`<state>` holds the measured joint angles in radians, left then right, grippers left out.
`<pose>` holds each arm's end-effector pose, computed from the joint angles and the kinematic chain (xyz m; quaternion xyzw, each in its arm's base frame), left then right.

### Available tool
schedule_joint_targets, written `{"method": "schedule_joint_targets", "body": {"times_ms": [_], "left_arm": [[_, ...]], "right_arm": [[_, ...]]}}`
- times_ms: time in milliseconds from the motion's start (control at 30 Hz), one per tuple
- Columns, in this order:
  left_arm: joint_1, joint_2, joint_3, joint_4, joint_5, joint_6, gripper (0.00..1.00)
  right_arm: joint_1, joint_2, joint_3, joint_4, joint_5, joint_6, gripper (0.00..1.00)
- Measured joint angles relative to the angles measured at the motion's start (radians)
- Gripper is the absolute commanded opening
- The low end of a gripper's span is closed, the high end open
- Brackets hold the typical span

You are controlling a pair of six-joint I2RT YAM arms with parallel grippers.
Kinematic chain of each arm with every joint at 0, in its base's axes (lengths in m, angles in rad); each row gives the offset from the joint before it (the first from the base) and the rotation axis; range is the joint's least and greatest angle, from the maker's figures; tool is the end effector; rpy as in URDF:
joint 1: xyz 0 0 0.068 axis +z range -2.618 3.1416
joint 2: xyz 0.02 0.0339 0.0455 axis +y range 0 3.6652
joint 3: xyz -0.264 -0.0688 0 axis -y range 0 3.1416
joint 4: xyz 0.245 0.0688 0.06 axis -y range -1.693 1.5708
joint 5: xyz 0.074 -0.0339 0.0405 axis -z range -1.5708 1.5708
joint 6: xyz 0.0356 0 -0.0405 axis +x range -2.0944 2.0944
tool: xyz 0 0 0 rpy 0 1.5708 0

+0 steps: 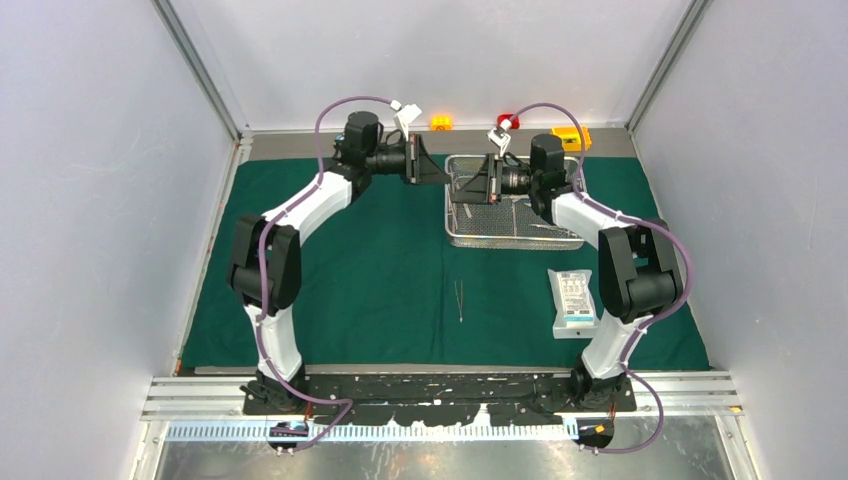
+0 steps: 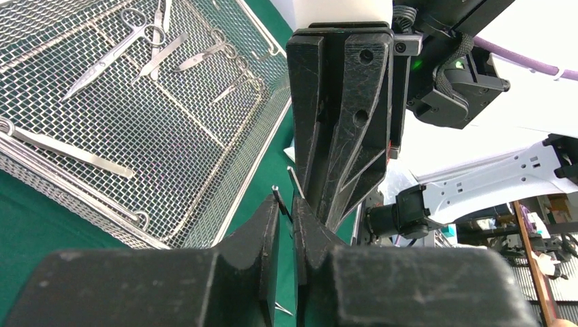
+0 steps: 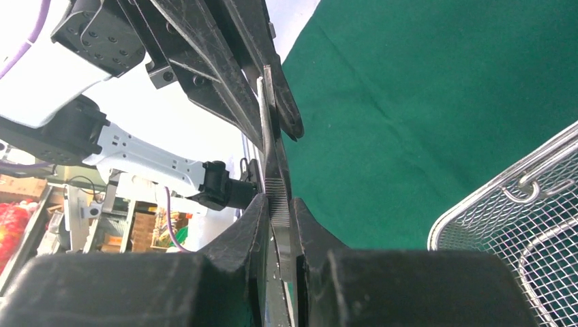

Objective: Open and lay out the surgical kit
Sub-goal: Place the medical item in the surgical kit.

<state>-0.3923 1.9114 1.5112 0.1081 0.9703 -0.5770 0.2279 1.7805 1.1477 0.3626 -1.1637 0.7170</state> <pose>0.4021 -0.1982 0.2950 0.2116 0.7325 -0.5770 0.2927 0.3754 0.1206 0.2517 -0.1618 0.7257 0.6197 0.2513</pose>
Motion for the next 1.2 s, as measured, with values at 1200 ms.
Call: {"method": "schedule_joint_targets", "body": {"times_ms": [1200], "left_arm": [[-0.110, -0.116, -0.191, -0.929, -0.375, 0.347, 0.00]], "right_arm": [[-0.071, -0.192, 0.061, -0.931, 0.242, -0.848, 0.38]]}}
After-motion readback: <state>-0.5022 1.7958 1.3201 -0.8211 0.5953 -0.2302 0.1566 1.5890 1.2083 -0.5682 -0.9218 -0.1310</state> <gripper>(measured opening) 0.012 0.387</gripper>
